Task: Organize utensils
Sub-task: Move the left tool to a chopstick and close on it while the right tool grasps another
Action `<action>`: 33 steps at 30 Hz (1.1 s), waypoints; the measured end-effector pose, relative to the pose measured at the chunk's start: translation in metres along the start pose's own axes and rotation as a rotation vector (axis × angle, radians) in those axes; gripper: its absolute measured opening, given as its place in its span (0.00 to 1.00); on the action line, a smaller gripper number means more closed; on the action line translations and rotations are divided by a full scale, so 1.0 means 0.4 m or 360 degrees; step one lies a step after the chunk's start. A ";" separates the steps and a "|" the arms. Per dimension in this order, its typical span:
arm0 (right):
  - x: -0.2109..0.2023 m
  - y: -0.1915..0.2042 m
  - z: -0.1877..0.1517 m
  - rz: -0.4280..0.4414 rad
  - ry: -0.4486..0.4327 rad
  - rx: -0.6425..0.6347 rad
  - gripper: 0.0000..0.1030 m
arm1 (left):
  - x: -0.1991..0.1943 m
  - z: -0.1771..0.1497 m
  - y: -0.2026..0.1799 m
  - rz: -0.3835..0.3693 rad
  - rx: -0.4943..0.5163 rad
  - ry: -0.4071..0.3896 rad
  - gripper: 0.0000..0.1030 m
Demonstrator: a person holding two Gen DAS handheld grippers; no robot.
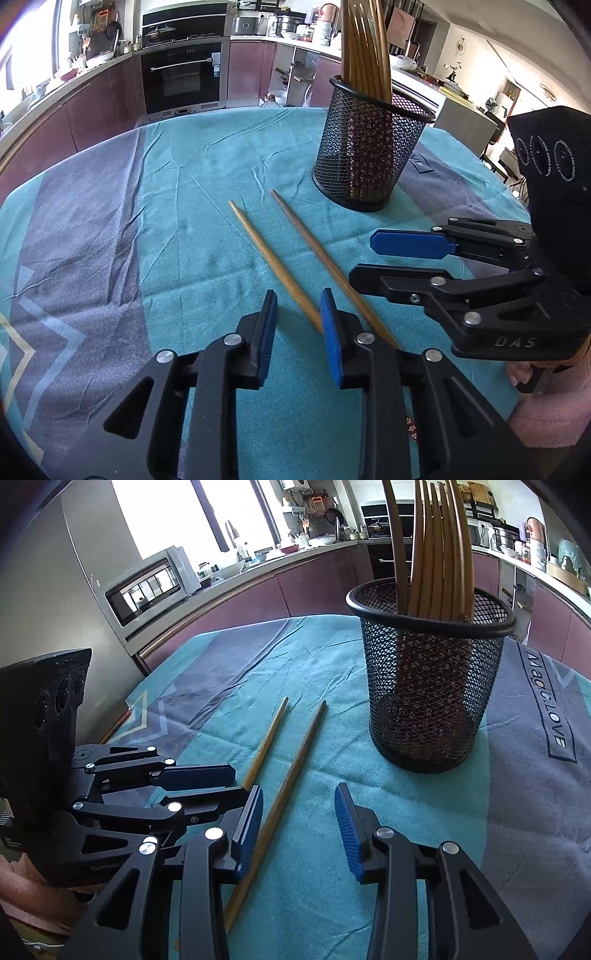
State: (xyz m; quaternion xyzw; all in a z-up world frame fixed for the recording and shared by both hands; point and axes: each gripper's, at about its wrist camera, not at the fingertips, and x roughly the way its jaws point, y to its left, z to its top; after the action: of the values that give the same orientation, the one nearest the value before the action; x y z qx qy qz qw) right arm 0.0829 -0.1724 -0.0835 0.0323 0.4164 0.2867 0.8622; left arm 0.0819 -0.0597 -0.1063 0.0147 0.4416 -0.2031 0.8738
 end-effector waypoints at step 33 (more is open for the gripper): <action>0.067 0.047 0.034 -0.0222 0.0090 -0.0183 0.15 | 0.039 0.038 0.038 0.0049 -0.0054 0.0000 0.23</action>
State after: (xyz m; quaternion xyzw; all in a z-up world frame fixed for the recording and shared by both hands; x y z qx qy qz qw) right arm 0.0971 -0.1402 -0.0879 -0.0544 0.4248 0.2502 0.8683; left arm 0.1074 -0.0542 -0.1113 0.0068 0.4448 -0.1820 0.8769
